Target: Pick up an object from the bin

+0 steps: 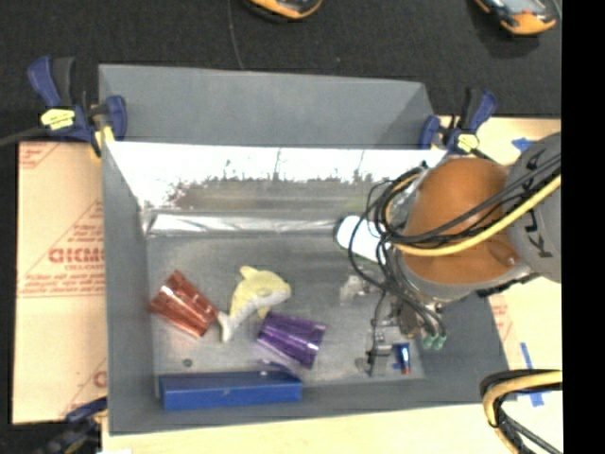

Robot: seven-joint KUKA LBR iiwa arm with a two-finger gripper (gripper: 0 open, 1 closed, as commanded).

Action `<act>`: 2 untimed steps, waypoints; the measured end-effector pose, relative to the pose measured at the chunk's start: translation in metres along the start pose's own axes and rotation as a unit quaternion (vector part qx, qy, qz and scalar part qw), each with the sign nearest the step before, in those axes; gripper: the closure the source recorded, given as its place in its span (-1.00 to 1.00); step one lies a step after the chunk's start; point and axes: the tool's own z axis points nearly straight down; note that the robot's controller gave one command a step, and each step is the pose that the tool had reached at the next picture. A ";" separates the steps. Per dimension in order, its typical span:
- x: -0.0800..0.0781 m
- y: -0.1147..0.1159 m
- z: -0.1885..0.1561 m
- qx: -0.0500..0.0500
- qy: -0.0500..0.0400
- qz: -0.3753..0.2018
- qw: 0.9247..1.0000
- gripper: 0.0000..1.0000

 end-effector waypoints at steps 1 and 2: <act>-0.002 0.000 -0.003 0.000 -0.004 0.000 1.000 -1.00; -0.011 0.048 0.066 0.001 -0.006 -0.056 0.998 -1.00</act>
Offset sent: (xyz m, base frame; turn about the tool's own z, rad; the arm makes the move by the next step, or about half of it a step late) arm 0.0134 0.0803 -0.1120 -0.1785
